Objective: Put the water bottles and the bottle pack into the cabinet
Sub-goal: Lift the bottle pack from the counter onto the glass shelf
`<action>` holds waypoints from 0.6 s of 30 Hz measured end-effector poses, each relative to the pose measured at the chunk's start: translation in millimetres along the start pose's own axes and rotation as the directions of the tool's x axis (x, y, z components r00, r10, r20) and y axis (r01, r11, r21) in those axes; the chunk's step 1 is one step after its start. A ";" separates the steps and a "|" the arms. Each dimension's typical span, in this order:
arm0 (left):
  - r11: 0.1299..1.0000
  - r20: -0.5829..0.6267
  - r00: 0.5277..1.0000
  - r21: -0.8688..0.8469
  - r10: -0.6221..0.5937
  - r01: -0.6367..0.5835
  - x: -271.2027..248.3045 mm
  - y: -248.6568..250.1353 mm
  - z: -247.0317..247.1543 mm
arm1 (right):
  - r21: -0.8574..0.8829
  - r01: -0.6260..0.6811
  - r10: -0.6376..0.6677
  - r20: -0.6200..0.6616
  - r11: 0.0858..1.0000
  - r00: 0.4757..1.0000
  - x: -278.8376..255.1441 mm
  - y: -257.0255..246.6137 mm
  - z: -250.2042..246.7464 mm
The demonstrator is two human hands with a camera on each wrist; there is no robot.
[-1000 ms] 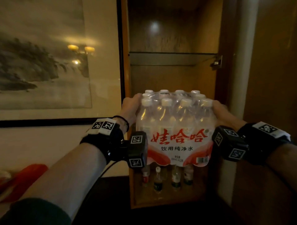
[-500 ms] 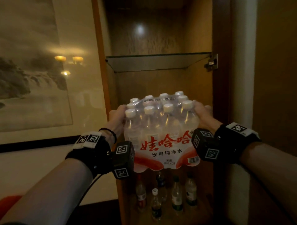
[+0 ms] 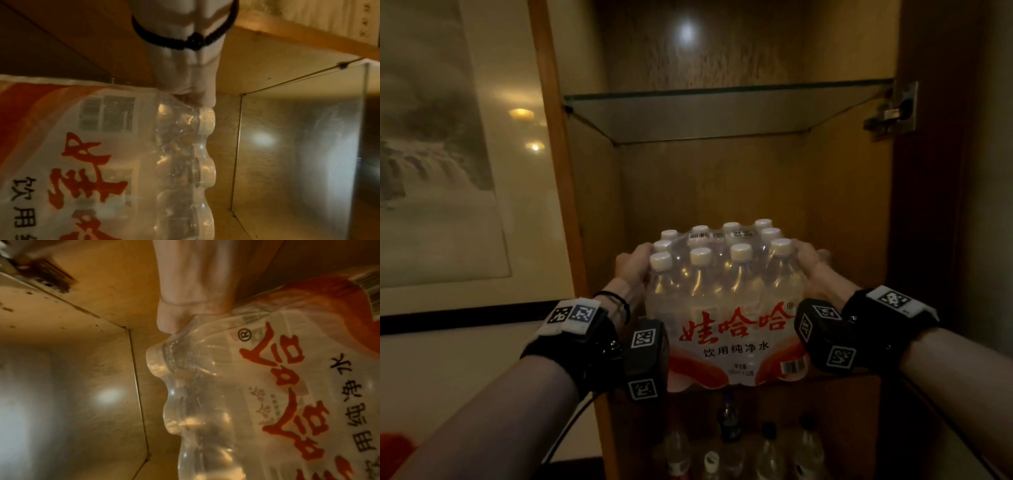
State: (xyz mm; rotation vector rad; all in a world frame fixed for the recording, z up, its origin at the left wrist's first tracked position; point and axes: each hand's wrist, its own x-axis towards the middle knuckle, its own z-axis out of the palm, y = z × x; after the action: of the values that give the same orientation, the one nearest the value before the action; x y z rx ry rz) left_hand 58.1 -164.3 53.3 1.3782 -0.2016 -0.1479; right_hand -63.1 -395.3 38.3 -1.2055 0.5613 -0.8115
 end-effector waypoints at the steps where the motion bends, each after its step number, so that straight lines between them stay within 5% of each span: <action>1: 1.000 -0.001 1.000 0.016 -0.007 0.007 8.9 -5.8 1.1 | -0.005 -0.019 0.019 0.013 1.000 1.000 7.8 7.1 1.4; 18: 0.999 -0.100 0.994 0.028 -0.040 0.043 72.2 -16.5 35.0 | -0.106 -0.138 0.149 0.106 0.985 0.983 96.6 27.8 14.8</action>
State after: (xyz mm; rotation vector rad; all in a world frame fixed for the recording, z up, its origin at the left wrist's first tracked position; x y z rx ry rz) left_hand 120.6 -216.9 47.4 1.4167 -0.0928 -0.1108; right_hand 13.3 -459.6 19.4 -1.2768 0.5930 -0.5947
